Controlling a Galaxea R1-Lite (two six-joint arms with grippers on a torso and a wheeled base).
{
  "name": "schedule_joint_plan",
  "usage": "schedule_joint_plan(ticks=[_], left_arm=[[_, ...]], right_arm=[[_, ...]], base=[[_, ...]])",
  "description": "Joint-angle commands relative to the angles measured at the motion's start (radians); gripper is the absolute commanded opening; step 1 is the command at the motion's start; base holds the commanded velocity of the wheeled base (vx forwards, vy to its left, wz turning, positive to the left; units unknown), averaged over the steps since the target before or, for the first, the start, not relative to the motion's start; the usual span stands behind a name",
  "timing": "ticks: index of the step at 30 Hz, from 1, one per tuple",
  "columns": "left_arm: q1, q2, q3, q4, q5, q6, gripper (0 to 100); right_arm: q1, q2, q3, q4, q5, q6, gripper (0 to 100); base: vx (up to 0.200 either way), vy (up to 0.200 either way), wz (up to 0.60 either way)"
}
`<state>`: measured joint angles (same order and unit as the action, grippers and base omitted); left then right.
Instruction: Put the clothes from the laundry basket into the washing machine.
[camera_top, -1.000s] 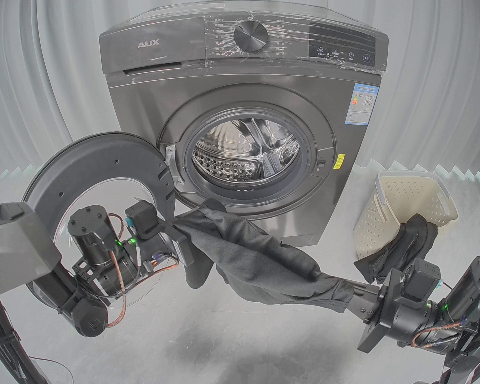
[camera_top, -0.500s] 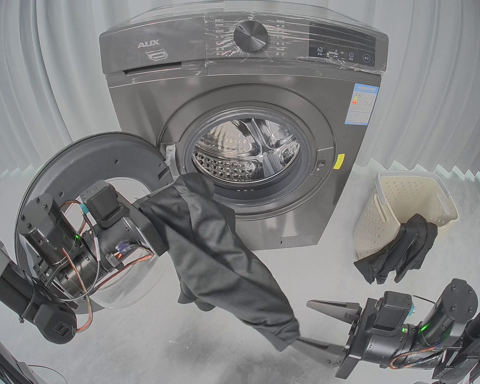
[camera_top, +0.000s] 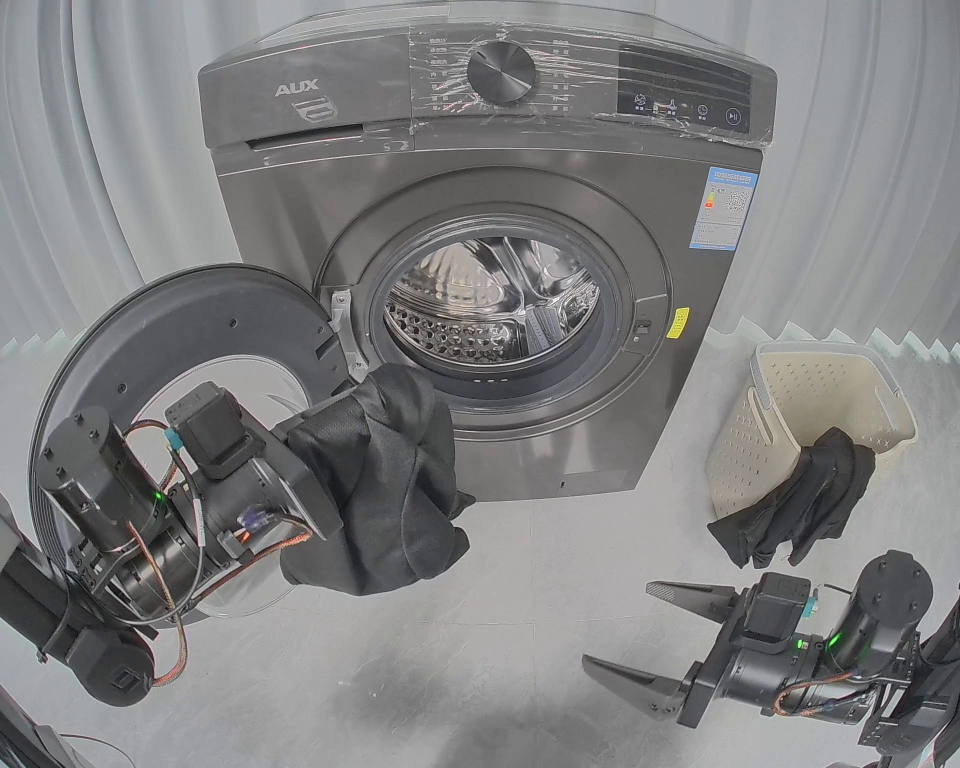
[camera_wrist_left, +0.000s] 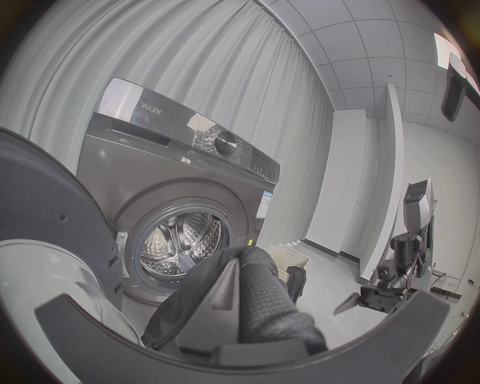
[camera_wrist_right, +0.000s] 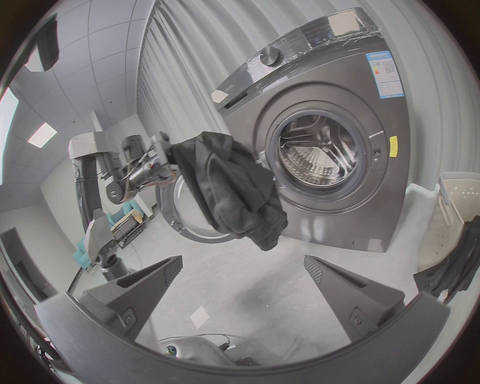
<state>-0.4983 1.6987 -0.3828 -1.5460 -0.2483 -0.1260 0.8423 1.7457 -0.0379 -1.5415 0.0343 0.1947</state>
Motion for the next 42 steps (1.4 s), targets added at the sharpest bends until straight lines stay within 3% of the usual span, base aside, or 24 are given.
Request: schedule_joint_plan(ticks=[1,4,6,9,10,11,18,23,33,42], left_arm=[[-0.026,-0.007,0.041,-0.002,0.011,0.012,0],[-0.045,-0.028,0.058,-0.003,0.014,0.016,0],[-0.052,-0.040,0.062,-0.003,0.014,0.019,0],[-0.066,-0.060,0.085,-0.003,0.021,0.037,0],[-0.066,-0.063,0.087,-0.003,0.021,0.039,0],[-0.063,-0.070,0.093,-0.002,0.023,0.040,0],[-0.066,-0.050,0.113,-0.002,0.080,0.078,0],[-0.063,-0.040,0.117,0.000,0.078,0.071,0],[-0.063,-0.002,0.113,-0.003,0.081,0.094,0],[-0.069,0.029,0.120,-0.003,0.081,0.095,0]], right_arm=[[-0.058,0.006,-0.013,0.000,0.001,-0.011,100],[-0.091,0.008,-0.045,0.000,-0.014,-0.012,100],[-0.114,0.009,-0.063,0.000,-0.056,-0.015,100],[-0.146,0.034,-0.111,0.001,-0.154,-0.017,100],[-0.151,0.040,-0.114,0.001,-0.163,-0.017,100],[-0.186,0.070,-0.134,0.001,-0.208,-0.021,100],[-0.229,0.123,-0.172,0.001,-0.286,-0.044,100],[-0.215,0.118,-0.171,0.001,-0.287,-0.044,100],[-0.212,0.117,-0.169,0.001,-0.280,-0.043,100],[-0.210,0.117,-0.169,0.001,-0.278,-0.043,100]], base=[[0.000,0.000,0.00],[0.000,0.000,0.00],[0.000,0.000,0.00],[0.000,0.000,0.00],[0.000,0.000,0.00],[0.000,0.000,0.00],[0.000,0.000,0.00],[0.000,0.000,0.00],[0.120,0.000,0.00],[0.133,0.000,0.00]])
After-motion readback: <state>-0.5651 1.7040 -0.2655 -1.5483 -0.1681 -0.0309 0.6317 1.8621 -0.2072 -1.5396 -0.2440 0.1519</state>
